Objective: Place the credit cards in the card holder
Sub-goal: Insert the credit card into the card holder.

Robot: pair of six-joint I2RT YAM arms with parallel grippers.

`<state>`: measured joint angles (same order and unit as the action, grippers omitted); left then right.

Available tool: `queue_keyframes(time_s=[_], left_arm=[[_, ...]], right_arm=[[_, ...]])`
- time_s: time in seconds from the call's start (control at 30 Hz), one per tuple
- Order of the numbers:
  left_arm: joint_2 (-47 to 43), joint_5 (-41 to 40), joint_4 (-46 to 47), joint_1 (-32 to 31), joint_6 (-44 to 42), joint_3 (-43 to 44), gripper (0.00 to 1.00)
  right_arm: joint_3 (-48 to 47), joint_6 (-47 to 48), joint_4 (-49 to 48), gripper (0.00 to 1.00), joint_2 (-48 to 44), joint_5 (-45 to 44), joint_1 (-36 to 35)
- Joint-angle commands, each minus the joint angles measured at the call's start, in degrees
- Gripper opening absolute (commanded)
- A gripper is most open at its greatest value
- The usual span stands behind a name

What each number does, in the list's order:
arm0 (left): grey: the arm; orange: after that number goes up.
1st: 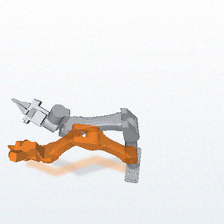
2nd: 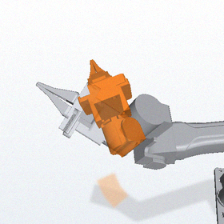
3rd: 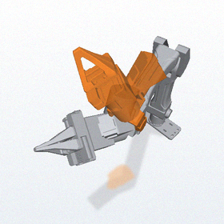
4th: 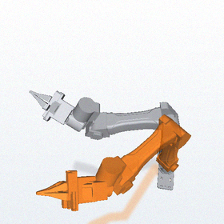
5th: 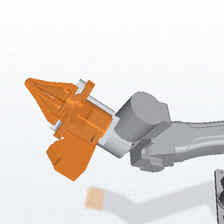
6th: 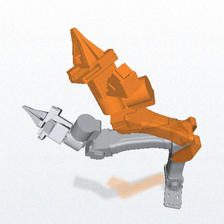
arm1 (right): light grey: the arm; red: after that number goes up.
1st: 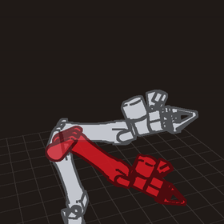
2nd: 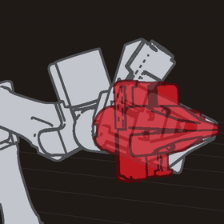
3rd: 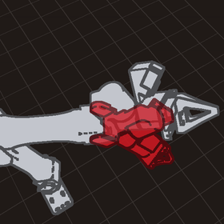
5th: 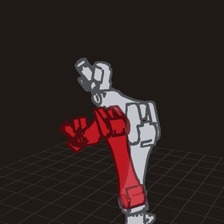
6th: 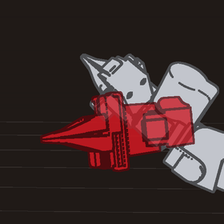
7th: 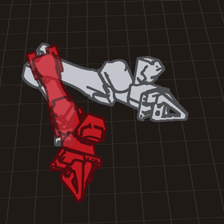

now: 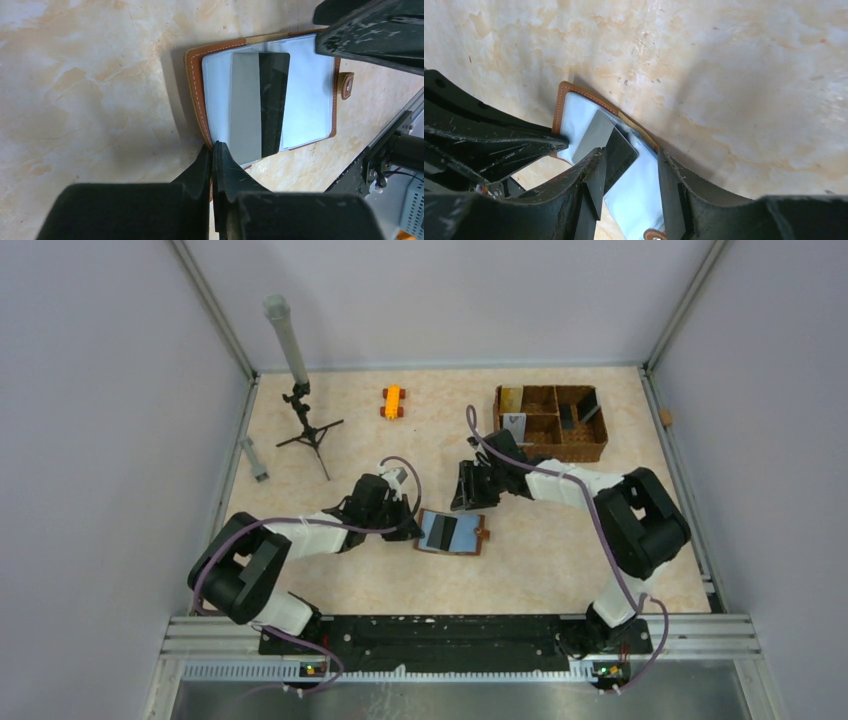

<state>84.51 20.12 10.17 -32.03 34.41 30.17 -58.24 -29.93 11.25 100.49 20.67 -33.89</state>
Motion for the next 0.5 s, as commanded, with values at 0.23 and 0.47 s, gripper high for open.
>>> queue_keyframes(time_s=[0.23,0.47], left_arm=[[0.51,-1.23,0.69,-0.33,4.15,-1.4,0.0],[0.36,-1.15,1.04,-0.37,4.09,-1.7,0.0]], right_arm=[[1.25,-6.06,4.9,0.36,-10.04,-8.25,-5.53],[5.26,-12.58,2.27,0.33,-8.38,-9.66,-7.0]])
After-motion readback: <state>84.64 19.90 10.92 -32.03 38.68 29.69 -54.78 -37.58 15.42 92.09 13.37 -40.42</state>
